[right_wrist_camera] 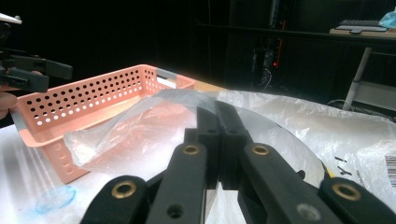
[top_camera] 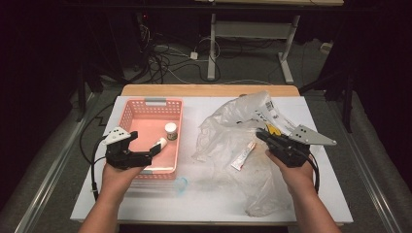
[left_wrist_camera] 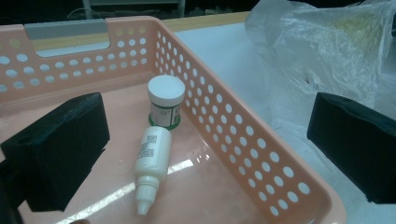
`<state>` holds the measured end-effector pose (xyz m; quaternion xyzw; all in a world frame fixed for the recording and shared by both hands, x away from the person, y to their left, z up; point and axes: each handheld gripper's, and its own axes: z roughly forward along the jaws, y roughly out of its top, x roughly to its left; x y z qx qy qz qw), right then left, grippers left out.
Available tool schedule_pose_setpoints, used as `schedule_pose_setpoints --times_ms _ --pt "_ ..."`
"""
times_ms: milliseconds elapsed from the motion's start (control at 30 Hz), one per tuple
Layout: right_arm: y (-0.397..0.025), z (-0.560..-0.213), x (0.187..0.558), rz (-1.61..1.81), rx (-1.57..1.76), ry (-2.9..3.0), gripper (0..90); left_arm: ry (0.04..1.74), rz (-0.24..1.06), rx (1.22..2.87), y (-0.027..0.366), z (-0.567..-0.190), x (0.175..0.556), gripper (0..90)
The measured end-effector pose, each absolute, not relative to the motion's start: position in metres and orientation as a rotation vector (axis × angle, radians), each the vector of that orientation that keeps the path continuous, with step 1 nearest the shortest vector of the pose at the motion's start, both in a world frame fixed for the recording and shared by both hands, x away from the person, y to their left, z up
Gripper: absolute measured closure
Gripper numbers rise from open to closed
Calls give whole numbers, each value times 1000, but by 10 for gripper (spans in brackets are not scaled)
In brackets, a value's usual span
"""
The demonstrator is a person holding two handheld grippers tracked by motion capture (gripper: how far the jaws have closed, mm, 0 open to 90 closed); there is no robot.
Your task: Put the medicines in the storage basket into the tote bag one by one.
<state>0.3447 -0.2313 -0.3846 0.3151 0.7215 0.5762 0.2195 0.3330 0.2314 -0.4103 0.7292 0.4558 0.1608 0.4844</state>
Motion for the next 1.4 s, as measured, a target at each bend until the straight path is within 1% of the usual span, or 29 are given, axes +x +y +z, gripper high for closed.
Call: schedule_pose_setpoints --times_ms 367,967,1267,1400 --pt "-231 -385 346 1595 866 1999 900 1088 422 1826 219 -400 357 0" --pt "-233 -383 346 1589 864 2006 900 1175 332 1868 218 -416 404 0" --pt "-233 -383 346 1591 854 2006 900 1235 299 1953 217 -425 420 0" --pt "-233 -383 346 1593 863 2004 900 1292 243 2018 216 -431 428 2"
